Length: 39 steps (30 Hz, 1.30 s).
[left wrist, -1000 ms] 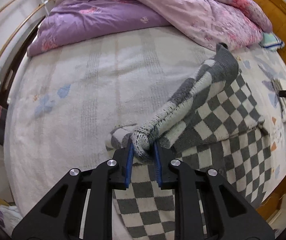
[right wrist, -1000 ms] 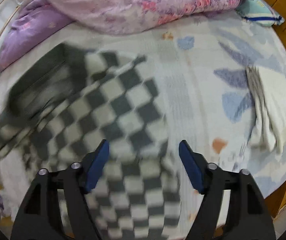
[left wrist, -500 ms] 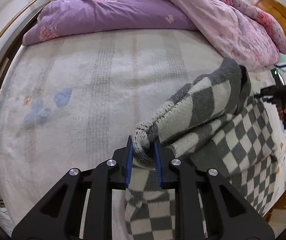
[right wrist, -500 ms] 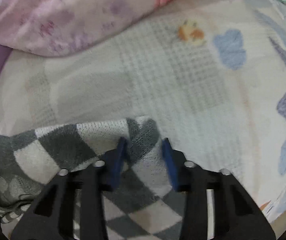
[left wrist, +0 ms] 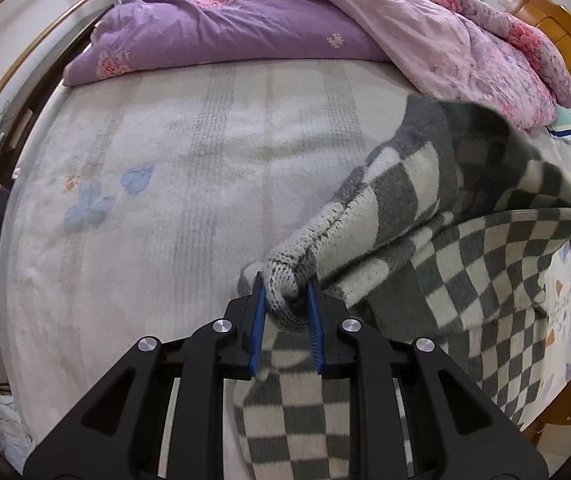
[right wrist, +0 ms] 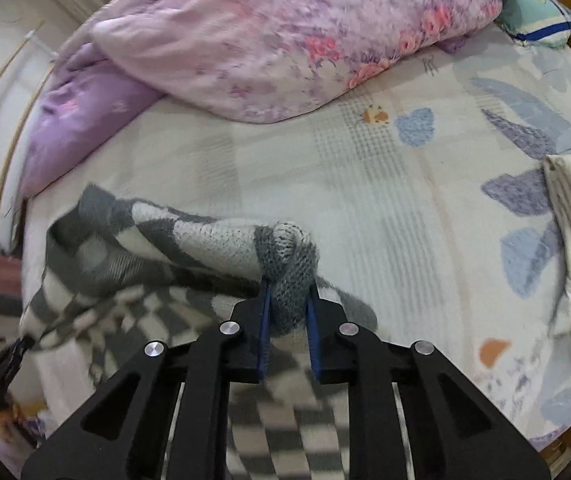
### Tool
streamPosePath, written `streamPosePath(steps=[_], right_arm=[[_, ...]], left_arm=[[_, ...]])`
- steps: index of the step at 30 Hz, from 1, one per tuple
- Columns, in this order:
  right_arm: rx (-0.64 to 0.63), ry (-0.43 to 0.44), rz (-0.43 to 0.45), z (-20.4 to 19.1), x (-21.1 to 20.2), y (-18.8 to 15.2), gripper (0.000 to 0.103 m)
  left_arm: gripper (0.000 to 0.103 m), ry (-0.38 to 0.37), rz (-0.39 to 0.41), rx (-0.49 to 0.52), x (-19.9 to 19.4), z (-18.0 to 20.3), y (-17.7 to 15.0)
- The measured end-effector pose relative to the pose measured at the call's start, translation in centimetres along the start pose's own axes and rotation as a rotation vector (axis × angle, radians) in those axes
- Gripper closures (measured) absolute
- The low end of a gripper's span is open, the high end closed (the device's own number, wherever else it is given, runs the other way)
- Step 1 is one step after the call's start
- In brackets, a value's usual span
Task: Fold large clothes
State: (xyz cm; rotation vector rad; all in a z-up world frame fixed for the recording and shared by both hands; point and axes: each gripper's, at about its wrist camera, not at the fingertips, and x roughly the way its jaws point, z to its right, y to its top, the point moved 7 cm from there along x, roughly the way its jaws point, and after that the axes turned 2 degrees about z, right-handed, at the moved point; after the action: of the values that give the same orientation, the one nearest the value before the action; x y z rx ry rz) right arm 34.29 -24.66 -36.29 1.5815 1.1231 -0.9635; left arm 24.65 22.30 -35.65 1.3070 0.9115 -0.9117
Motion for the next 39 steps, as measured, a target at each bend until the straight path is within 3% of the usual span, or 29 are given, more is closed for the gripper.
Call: streamPosePath(steps=[5, 14, 18, 20, 24, 26, 29, 30, 31, 32, 33, 35, 39], right_arm=[[-0.043, 0.046, 0.025, -0.2, -5.9, -5.7, 0.089], [-0.082, 0.055, -0.009, 2.6, -8.9, -15.9, 0.09], [-0.047, 0.035, -0.086, 5.0, -8.6, -21.7, 0.09], [-0.016, 0.005, -0.139, 6.7, -7.6, -24.7, 0.095], [0.108, -0.046, -0.293, 10.9, -3.6, -31.3, 0.102], [0.112, -0.119, -0.353, 12.1, -2.1, -33.9, 0.103], [0.233, -0.053, -0.424, 12.4, -1.4, -36.2, 0.095], [0.276, -0.008, -0.42, 12.3, -1.5, -36.4, 0.089], [0.324, 0.03, -0.404, 12.1, -1.8, -36.4, 0.062], [0.36, 0.038, -0.391, 12.0, -1.9, -36.4, 0.021], [0.391, 0.034, -0.376, 12.0, -1.8, -36.2, 0.013], [0.432, 0.045, -0.345, 11.6, -1.0, -35.9, 0.013], [0.564, 0.041, -0.285, 12.2, 2.2, -34.3, 0.016]], left_arm=[[0.085, 0.035, 0.007, -0.001, -3.2, 0.1, -3.9], [0.085, 0.057, 0.002, -0.037, -7.8, -0.4, -13.5], [0.085, 0.049, -0.072, -0.093, -8.0, -0.7, -19.6], [0.085, 0.05, -0.126, -0.12, -7.3, -0.9, -23.2], [0.084, 0.022, -0.261, -0.205, -4.6, -1.0, -30.6], [0.084, 0.006, -0.337, -0.245, -3.3, -0.7, -34.1], [0.083, -0.073, -0.399, -0.37, -3.3, -0.3, -37.3], [0.069, -0.105, -0.396, -0.409, -3.5, -0.1, -37.7], [0.056, -0.142, -0.383, -0.463, -3.9, 0.0, -38.0], [0.031, -0.164, -0.362, -0.516, -4.1, 0.1, -38.1], [0.026, -0.178, -0.343, -0.554, -4.2, 0.0, -38.1], [0.026, -0.24, -0.299, -0.685, -3.5, 0.1, -37.9], [0.028, -0.257, -0.281, -0.898, 0.0, 0.0, -37.4]])
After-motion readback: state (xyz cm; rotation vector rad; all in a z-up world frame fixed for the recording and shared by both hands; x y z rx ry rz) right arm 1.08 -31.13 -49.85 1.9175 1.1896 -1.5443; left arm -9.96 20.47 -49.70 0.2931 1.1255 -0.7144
